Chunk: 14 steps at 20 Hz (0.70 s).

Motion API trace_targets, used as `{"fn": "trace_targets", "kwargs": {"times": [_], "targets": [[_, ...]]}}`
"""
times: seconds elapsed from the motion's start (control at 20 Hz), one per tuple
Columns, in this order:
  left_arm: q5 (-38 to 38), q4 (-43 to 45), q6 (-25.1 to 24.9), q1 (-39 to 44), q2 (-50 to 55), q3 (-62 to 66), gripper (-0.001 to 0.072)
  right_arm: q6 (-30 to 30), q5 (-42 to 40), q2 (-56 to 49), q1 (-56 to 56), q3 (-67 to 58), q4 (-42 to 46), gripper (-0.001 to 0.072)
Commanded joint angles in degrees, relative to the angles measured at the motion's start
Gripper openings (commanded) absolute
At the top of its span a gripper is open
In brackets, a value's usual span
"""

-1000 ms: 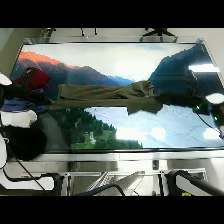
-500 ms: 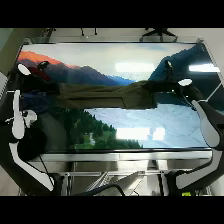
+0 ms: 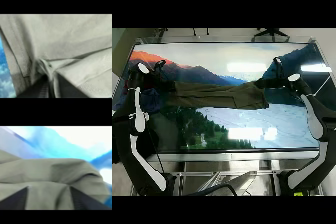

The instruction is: Fold the shirts.

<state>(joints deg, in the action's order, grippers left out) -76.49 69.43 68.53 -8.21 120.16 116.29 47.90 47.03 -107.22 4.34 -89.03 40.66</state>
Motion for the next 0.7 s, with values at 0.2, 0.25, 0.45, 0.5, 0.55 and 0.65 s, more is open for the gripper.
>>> {"fn": "trace_targets", "kwargs": {"times": [0.2, 0.25, 0.45, 0.5, 0.55, 0.65], "targets": [[1.51, -0.02, 1.46, -1.46, -4.26, 0.22, 0.0667, 18.53, 13.18, -2.32, 5.73, -4.42, 12.24, 0.0702], [1.51, -0.02, 2.51, -1.57, -5.22, 0.22, 0.0667, 18.40, 14.58, -3.32, 5.75, -4.42, 11.04, 0.0702], [1.01, -0.44, 2.93, -2.08, -9.16, 0.22, 0.0666, 17.14, 19.21, -7.48, 4.61, -4.42, 6.40, 0.0702], [1.05, -0.46, 2.93, -2.05, -10.08, 0.22, 0.0666, 15.30, 20.52, -8.20, 4.15, -4.42, 3.74, 0.0701], [1.09, -0.46, 2.95, -1.79, -10.93, 0.22, 0.0665, 13.66, 21.27, -8.66, 3.87, -4.42, 1.31, 0.0701], [1.01, -0.52, 3.54, -1.36, -11.93, 0.22, 0.0665, 12.52, 20.96, -9.18, 3.34, -4.44, 0.02, 0.0686]]}}
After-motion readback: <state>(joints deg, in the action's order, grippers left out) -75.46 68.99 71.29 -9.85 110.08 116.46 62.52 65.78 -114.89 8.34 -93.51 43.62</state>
